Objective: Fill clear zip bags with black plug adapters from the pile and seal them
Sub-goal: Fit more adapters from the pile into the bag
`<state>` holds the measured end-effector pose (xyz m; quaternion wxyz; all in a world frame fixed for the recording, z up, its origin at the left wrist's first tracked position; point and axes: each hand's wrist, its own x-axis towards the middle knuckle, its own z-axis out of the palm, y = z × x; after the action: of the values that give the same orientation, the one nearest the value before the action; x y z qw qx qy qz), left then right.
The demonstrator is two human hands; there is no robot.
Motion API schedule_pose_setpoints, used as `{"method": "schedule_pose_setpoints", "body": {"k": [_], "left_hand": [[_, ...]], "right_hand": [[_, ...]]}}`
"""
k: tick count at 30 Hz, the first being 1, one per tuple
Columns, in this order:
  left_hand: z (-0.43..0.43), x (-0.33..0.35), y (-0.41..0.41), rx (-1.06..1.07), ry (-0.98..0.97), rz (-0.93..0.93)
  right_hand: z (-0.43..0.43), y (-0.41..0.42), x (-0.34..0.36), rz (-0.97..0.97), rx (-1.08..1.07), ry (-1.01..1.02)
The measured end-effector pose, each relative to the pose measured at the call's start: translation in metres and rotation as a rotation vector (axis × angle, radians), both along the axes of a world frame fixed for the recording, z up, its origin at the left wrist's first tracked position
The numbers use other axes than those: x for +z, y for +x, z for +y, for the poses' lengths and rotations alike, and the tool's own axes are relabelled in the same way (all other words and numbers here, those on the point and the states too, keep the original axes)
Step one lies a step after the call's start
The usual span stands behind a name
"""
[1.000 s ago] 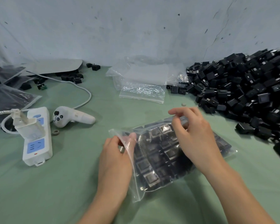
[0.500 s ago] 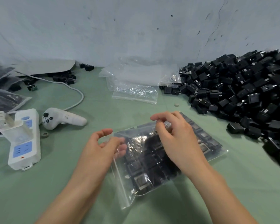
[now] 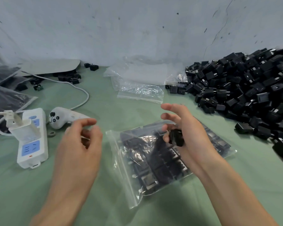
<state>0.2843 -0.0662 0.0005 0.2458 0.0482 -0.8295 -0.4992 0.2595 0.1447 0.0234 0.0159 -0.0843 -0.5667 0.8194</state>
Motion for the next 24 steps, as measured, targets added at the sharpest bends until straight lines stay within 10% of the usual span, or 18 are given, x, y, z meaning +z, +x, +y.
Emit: {"method": "schedule_pose_setpoints", "body": {"k": [5, 12, 19, 24], "left_hand": [[0.039, 0.004, 0.023, -0.492, 0.017, -0.061], [0.013, 0.005, 0.012, -0.216, 0.253, -0.027], [-0.034, -0.02, 0.003, -0.12, 0.584, -0.403], [-0.005, -0.028, -0.001, -0.232, 0.785, -0.493]], "right_hand": [[-0.036, 0.007, 0.005, 0.051, 0.125, 0.114], [-0.057, 0.017, 0.011, 0.229, 0.245, 0.172], [0.049, -0.012, 0.001, 0.157, -0.438, 0.661], [0.12, -0.018, -0.031, -0.292, -0.705, 1.267]]}}
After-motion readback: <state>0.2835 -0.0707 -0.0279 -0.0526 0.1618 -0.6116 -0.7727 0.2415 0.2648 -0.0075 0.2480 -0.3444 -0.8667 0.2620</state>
